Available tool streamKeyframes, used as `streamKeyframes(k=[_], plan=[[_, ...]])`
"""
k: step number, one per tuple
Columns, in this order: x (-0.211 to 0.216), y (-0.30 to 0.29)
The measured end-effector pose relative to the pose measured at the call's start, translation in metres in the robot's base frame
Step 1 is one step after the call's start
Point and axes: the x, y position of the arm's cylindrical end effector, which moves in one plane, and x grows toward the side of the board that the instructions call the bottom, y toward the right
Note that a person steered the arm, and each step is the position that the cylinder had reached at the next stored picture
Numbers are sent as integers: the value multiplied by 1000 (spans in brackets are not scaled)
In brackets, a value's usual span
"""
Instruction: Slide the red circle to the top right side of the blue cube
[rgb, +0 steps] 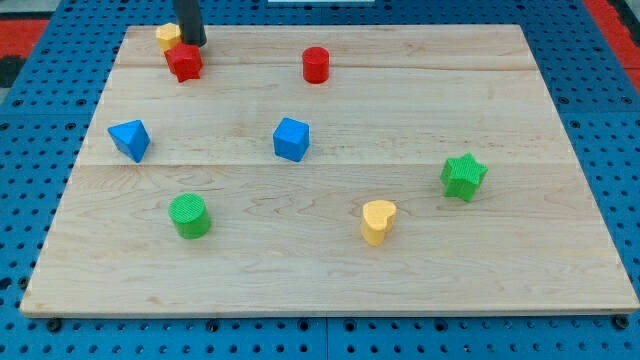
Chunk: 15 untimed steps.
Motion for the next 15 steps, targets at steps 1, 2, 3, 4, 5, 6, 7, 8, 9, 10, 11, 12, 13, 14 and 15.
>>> streamKeyframes(k=[1, 2, 3, 4, 5, 6, 7, 8, 9, 10, 11, 12, 13, 14, 15], plan=[[50, 7], [75, 47], [60, 62], [57, 85], [58, 91], [59, 99], [59, 101], [60, 87], [76, 122], [76, 106], [43, 73], [7, 99], [17, 190], [61, 231], [115, 124]])
